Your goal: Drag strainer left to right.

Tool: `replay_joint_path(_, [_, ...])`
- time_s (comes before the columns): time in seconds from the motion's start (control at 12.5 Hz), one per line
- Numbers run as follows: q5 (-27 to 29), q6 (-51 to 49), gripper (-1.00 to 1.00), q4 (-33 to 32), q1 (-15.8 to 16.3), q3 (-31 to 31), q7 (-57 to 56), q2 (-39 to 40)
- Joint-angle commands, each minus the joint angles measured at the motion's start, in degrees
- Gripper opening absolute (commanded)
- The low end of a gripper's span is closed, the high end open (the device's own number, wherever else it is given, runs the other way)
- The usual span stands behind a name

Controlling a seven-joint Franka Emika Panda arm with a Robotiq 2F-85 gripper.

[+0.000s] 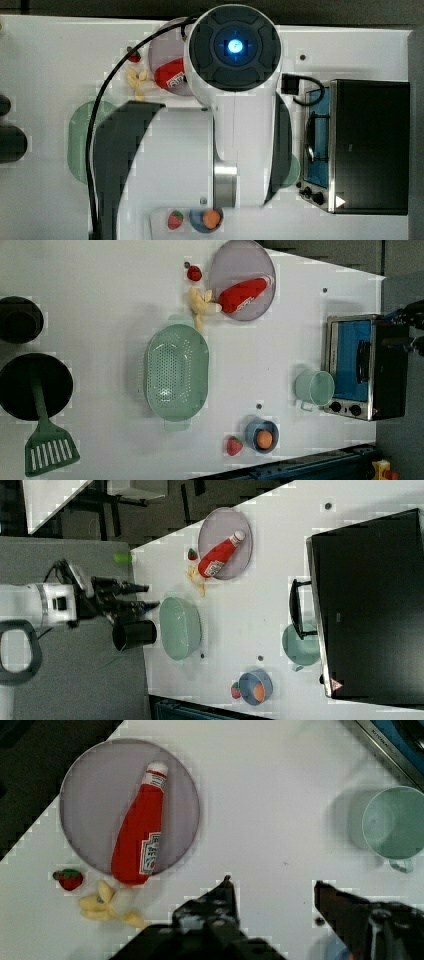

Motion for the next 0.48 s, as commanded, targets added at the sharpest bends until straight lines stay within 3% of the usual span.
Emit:
replay_joint_path(0.08, [-0.3,-9.1,0.59,-14.6,-1.3,0.8,1.8,-23.0])
replay_joint_path(0.24, [-0.1,-8.6,0.99,-14.6,-1.0,1.7,1.8,-22.8])
replay_joint_path(0.48, [2.3,-5.7,1.0,-14.6,0.7,7.0,1.9,-21.0])
